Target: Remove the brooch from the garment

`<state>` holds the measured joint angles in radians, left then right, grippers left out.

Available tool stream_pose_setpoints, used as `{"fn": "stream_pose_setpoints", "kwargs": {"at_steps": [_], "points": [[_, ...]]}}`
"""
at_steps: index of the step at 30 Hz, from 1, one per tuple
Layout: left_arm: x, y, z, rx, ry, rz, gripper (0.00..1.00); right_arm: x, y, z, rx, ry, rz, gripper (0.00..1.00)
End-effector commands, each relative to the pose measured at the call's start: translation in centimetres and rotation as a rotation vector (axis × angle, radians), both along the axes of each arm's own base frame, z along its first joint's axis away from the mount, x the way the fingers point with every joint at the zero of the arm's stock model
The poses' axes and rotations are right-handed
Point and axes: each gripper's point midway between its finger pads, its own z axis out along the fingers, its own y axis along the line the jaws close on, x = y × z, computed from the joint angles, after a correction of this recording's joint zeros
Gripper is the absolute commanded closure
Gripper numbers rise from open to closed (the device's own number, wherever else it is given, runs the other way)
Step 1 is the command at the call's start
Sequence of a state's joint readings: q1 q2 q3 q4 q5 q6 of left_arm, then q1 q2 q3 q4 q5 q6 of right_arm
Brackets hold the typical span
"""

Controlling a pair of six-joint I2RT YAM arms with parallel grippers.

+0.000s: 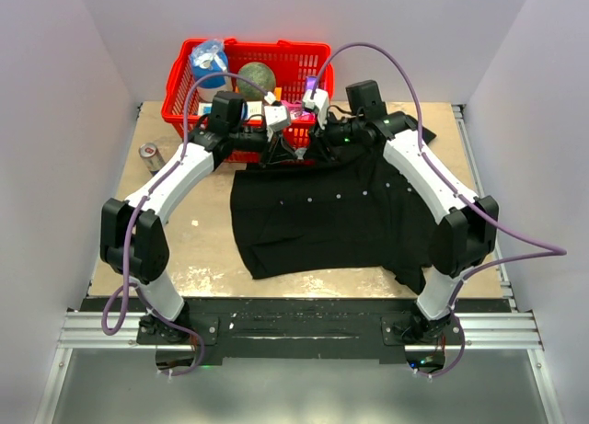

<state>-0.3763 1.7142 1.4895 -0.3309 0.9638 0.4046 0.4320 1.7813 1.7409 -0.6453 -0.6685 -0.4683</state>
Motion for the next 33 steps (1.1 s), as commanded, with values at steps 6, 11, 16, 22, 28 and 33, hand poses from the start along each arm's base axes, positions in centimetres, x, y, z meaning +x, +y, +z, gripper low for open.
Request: {"fn": "stream_pose_setpoints", "kwargs": {"at_steps": [6, 11, 16, 22, 28, 33], "points": [[-2.1, -1.3, 4.0, -0.03, -0.123, -0.095, 1.0, 3.1, 0.4, 0.6, 0.048, -0.018, -0.122, 0.63], [-2.2, -1.5, 4.0, -0.02, -0.137, -0.101, 1.0, 3.6, 0.9, 0.8, 0.088, 0.022, -0.161, 0.64], [-2.1, -1.6, 3.8, -0.009, -0.143, -0.102, 1.0, 4.7, 0.5, 0.9, 0.118, 0.054, -0.232, 0.64], [-2.1, -1.6, 3.8, -0.005, -0.151, -0.102, 1.0, 6.1, -0.7, 1.1, 0.164, 0.098, -0.31, 0.65], [-2.1, -1.5, 3.8, -0.003, -0.153, -0.099, 1.0, 6.9, -1.8, 1.2, 0.19, 0.12, -0.356, 0.65], [-2.0, -1.6, 3.5, -0.001, -0.148, -0.099, 1.0, 6.5, -1.5, 1.4, 0.22, 0.143, -0.325, 0.65]]}}
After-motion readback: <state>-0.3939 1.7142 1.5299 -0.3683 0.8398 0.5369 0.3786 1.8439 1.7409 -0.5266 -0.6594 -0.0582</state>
